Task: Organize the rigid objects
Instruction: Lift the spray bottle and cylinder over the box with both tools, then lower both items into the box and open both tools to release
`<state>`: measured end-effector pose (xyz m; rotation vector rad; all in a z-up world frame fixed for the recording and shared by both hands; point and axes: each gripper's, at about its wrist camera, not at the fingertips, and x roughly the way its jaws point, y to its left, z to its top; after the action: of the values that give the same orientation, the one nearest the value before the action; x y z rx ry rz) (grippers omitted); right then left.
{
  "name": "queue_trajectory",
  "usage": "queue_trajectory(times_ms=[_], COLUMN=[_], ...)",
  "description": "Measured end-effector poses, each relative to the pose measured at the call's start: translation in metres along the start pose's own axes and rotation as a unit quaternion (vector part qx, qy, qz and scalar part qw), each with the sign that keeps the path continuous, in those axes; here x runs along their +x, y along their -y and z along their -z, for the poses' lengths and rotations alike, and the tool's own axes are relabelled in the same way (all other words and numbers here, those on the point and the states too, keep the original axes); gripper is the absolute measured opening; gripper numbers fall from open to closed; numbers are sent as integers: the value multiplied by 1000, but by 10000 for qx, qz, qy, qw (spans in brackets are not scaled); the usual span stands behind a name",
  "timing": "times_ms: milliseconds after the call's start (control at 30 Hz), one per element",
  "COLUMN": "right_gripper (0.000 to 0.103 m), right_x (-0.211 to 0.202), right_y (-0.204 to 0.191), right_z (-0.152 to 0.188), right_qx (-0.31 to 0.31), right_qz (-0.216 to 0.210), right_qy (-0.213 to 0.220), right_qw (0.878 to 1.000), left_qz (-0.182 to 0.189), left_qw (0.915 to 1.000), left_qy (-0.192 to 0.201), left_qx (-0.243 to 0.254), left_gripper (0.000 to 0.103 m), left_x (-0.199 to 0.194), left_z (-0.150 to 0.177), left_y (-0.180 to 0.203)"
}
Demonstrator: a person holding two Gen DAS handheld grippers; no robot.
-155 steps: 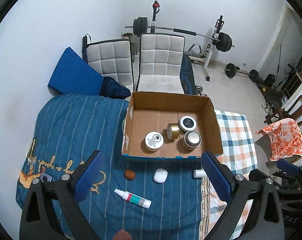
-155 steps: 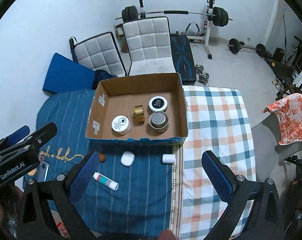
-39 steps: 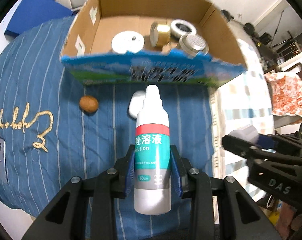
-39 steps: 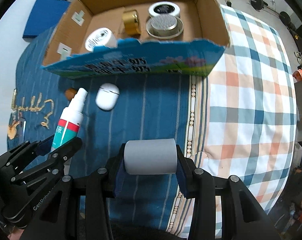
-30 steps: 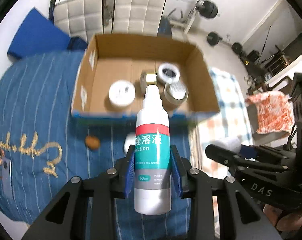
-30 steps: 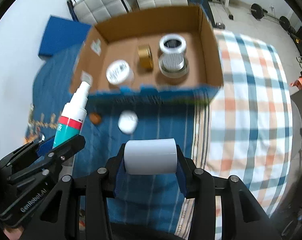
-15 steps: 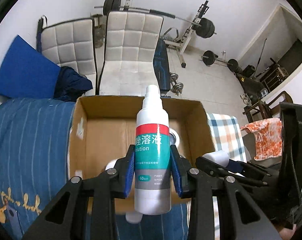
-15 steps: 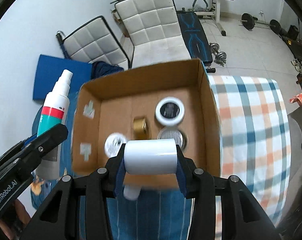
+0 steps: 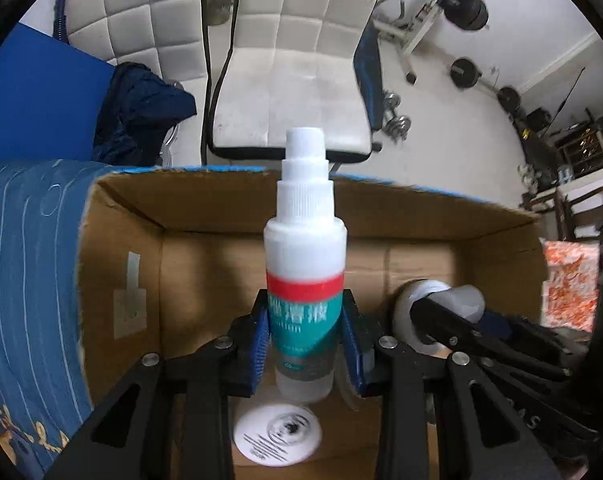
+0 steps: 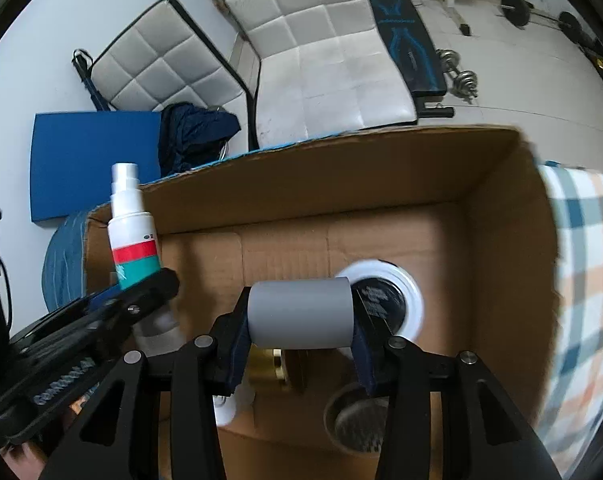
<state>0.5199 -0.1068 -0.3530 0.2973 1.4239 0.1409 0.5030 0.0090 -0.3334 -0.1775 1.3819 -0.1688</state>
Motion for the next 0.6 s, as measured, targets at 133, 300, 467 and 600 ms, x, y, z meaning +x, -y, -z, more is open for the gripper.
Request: queue_trajectory(times_ms=[133,300,467,600], right_gripper=[46,46,46,46], right_x=[27,46,57,64], right_y=[-5,-11,-14,-13], right_z=[-10,-22,-28,-31], right_qx=[-117,-234,-303,-279], right_qz=[53,92,101,31], right_qy=[-151,-260,-371,-537], right_qw=[9998,9993,9988,9982], left_qz=[-98,-115,-24,107], left_qw=[9997,9991,9982,9970], left_qy=[-227,-408,-570,-740], left_qx=[20,-53,-173,-201], left_gripper=[30,30,30,30], left_x=[18,30,37,36], left_z=[2,2,2,-1], left_y=[-5,-12,-21,-28])
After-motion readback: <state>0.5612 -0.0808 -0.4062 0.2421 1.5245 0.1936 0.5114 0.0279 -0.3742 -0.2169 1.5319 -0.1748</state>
